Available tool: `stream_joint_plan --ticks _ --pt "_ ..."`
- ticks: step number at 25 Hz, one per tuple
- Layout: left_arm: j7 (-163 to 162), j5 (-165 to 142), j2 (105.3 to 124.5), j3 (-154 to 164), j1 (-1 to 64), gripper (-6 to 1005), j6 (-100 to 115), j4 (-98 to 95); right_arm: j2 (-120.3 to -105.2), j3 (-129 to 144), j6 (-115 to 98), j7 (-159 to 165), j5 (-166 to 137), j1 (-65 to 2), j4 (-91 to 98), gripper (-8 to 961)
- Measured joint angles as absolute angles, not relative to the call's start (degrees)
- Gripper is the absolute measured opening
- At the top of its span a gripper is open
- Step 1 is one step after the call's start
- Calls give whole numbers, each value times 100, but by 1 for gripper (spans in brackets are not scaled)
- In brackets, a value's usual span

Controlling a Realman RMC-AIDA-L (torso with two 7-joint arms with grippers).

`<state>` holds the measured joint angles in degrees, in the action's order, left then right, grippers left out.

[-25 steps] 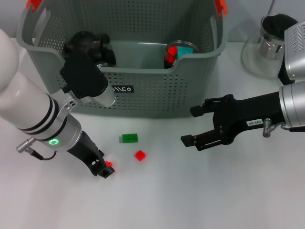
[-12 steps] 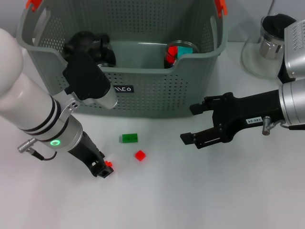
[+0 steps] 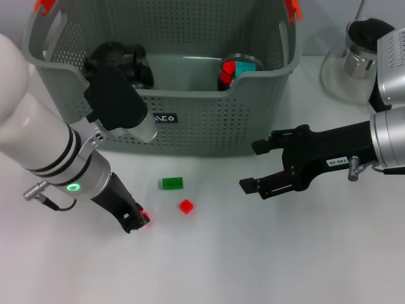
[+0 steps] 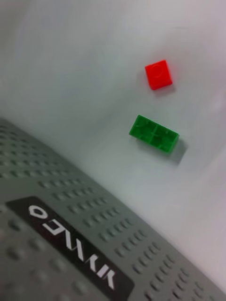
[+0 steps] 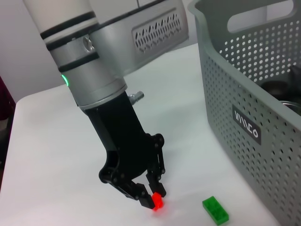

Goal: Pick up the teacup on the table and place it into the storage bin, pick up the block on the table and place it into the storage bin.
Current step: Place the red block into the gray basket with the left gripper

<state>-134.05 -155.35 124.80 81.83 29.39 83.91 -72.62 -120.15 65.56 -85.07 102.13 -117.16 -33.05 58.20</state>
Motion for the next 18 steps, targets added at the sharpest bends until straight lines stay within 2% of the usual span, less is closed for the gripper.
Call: stream_joint_plan --ticks 2,12,18 --pt "-13398 -15526 12480 8126 2930 209 8487 -7367 -12014 6546 -8508 10210 -11716 -3305 5817 924" --pt "-13128 -14210 12430 6825 2897 185 10059 -8432 -11965 6512 -8536 10150 -11747 -3308 5672 924" --pt "-13176 -12837 12373 4955 3385 184 10614 -8719 -11916 6512 -8559 10136 -11885 -3259 5569 924"
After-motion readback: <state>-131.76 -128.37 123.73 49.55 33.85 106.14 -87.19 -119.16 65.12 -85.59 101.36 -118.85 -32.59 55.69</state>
